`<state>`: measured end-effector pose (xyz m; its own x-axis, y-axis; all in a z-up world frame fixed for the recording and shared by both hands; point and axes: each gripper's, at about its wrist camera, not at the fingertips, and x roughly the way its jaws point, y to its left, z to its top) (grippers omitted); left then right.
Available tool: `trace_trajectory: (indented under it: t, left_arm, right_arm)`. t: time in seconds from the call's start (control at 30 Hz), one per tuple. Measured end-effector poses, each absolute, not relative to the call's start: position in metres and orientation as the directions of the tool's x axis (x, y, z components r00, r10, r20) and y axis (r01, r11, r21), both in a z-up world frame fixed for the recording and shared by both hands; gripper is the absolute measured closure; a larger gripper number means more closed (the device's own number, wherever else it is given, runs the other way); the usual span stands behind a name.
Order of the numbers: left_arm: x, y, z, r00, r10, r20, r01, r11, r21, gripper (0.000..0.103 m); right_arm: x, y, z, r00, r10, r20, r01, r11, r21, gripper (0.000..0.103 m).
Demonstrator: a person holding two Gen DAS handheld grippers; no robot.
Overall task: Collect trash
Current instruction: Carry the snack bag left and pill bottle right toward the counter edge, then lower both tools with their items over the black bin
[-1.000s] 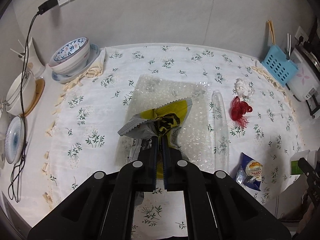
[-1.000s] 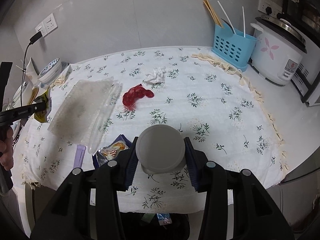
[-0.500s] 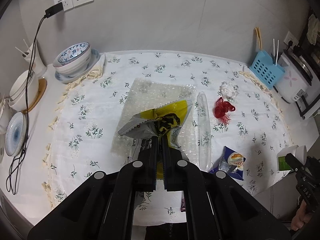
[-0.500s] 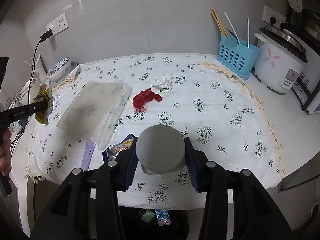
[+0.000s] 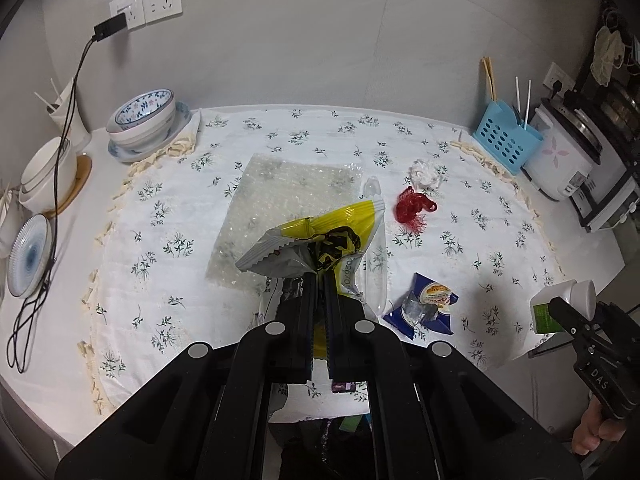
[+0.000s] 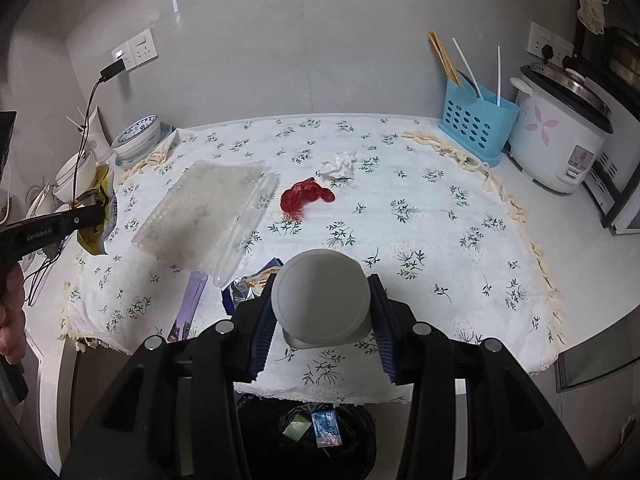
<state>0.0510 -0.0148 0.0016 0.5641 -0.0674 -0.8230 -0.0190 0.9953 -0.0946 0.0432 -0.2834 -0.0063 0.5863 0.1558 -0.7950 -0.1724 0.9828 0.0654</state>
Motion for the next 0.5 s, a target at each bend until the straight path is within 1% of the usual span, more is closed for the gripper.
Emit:
trace_trajectory:
  t: [0.5]
  left_arm:
    - [0.002,-0.034,0.000,0.562,-0.096,-0.822,-0.007,0.993,-0.122,0.100]
  right_arm:
    - [0.008,-0.285,0.000,0.590,0.180,-0.787,-0.213,0.975,0.064,0.062]
